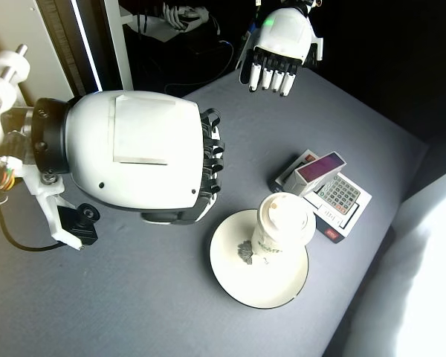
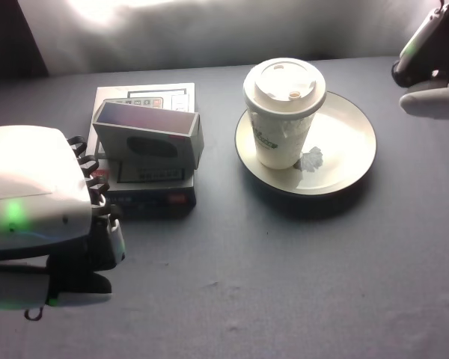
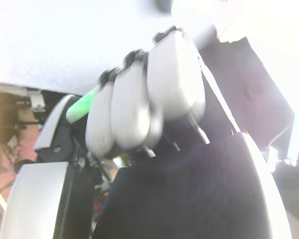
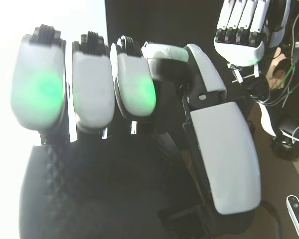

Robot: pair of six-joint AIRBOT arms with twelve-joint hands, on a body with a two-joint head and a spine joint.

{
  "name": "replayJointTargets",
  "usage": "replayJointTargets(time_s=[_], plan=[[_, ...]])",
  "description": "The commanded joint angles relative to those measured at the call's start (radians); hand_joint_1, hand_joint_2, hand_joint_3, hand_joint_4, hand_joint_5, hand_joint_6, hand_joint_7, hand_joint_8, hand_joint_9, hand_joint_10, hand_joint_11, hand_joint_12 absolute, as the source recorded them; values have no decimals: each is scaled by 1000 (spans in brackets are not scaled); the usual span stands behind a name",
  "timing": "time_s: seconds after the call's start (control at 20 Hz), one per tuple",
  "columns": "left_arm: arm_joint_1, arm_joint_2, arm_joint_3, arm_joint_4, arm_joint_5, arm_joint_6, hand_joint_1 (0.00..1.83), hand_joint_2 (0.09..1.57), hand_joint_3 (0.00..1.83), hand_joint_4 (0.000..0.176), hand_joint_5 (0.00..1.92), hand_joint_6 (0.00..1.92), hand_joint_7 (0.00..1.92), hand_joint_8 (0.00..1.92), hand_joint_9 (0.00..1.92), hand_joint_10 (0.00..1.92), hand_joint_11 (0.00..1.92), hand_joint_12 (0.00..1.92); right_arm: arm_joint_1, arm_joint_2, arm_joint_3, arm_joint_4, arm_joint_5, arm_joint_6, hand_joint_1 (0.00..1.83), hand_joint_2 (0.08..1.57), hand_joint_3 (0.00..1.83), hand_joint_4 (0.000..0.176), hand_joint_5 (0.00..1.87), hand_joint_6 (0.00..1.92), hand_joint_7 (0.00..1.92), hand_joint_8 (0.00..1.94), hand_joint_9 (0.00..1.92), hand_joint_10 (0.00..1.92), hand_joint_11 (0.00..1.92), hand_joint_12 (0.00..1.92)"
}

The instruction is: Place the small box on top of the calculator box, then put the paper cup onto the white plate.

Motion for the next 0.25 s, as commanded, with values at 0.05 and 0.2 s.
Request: replayJointTargets(time_s=[0.05,0.2], plan=[[-13,6,-1,-49,-55,2,1020,1397,0,176,1562,1921,1692,1921,1742,1921,1753,1921,10,15,-2,43,81,8,953,1437,0,176,1465,1921,1573,1941,1645,1921,1751,1921],[-13,6,-2,-50,-55,2,1184,1336,0,165,1590,1921,1670,1921,1698,1921,1769,1921,10,15,-2,11,81,8,989,1445,1,176,1495,1921,1605,1941,1673,1921,1800,1921]])
